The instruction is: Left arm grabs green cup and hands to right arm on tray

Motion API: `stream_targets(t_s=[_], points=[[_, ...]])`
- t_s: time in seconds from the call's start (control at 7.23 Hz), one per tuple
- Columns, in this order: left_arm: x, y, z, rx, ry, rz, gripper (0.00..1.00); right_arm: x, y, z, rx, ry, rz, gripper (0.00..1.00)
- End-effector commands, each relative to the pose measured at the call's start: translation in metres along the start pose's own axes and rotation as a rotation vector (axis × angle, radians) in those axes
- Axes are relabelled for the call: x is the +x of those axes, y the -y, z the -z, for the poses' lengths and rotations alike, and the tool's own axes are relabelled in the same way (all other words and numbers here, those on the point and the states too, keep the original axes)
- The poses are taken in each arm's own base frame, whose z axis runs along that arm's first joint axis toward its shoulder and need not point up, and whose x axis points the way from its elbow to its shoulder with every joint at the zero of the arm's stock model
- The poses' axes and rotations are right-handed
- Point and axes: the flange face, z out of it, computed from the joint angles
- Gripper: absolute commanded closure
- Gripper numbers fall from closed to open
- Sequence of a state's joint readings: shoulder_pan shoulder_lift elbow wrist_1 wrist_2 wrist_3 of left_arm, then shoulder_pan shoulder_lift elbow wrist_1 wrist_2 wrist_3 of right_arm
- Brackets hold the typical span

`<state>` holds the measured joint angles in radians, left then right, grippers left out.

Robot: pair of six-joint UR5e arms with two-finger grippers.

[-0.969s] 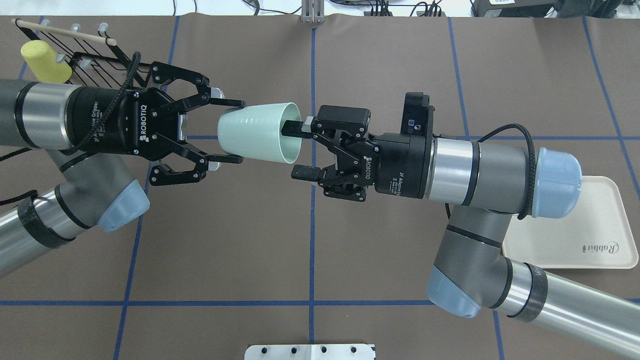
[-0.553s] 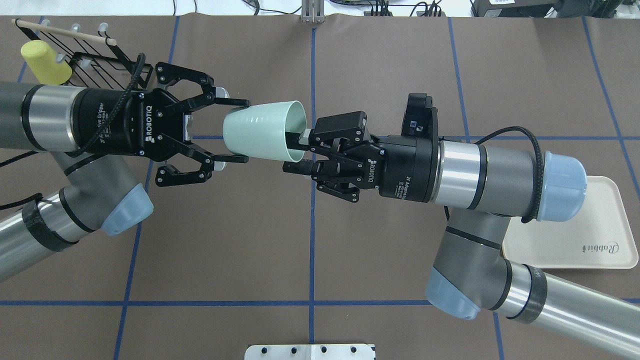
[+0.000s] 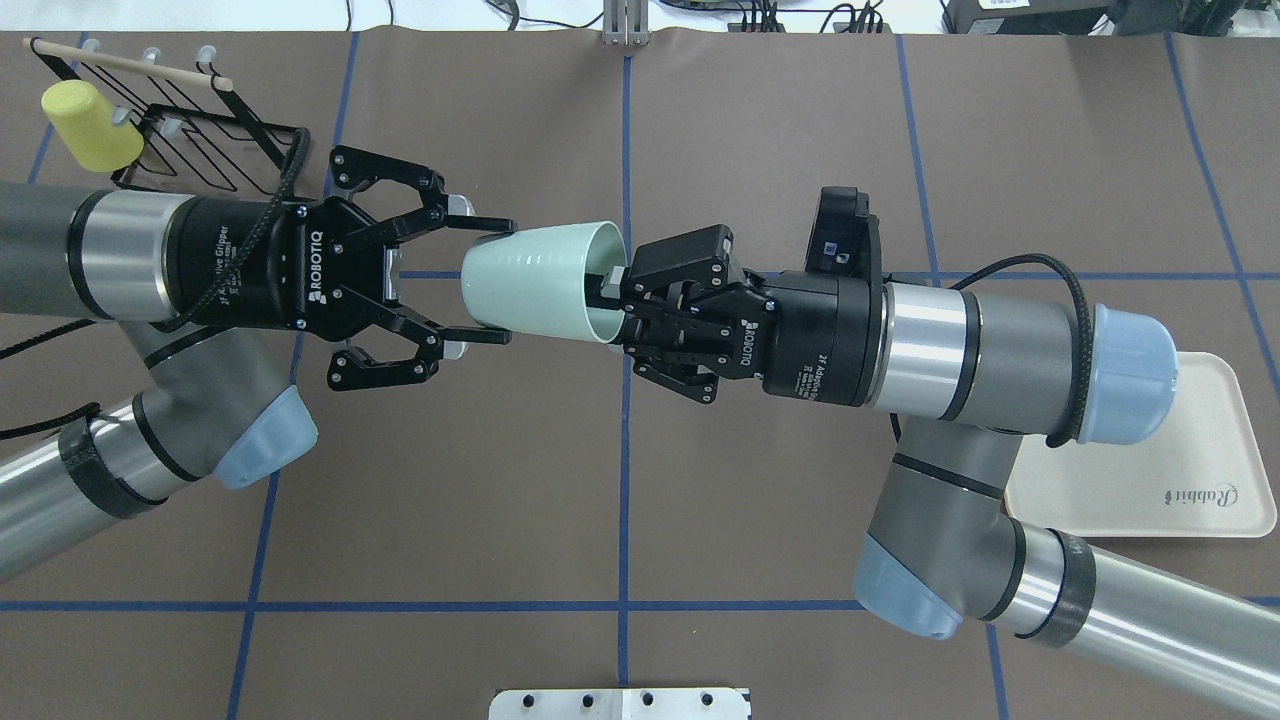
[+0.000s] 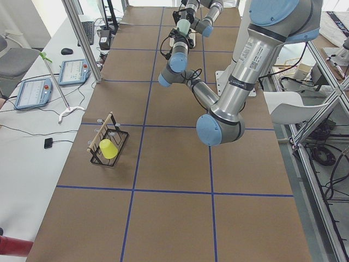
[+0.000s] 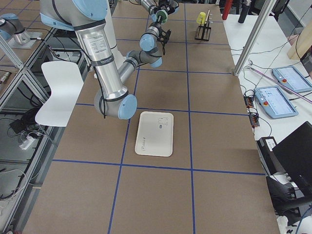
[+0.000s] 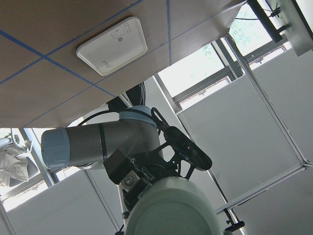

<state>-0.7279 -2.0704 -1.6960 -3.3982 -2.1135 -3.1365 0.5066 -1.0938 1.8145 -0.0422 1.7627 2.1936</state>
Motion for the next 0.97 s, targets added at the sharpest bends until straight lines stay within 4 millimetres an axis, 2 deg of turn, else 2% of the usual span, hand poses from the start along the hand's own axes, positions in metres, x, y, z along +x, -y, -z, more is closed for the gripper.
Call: stream_targets(t_s=[0.0,0.42,0.55,0.69,0.83], points=[[-0.002,-0.002,0.001,-0.011,0.002,-0.011,0.01,0.000,0.000,0.004,-0.007,0.014,0.004,1.00],[-0.003,-0.013,0.016,-0.012,-0.005,-0.025,0.00,0.000,0.002,0.009,-0.008,0.024,0.009,1.00],[-0.003,-0.010,0.023,0.002,-0.010,-0.025,0.00,0.006,0.005,0.023,-0.015,0.037,0.013,1.00],[0.013,-0.013,0.035,0.026,-0.039,-0.049,0.00,0.013,0.012,0.042,-0.008,0.045,0.015,1.00],[0.029,-0.010,0.048,0.057,-0.065,-0.070,0.00,0.024,0.034,0.068,0.053,0.000,0.037,1.00]])
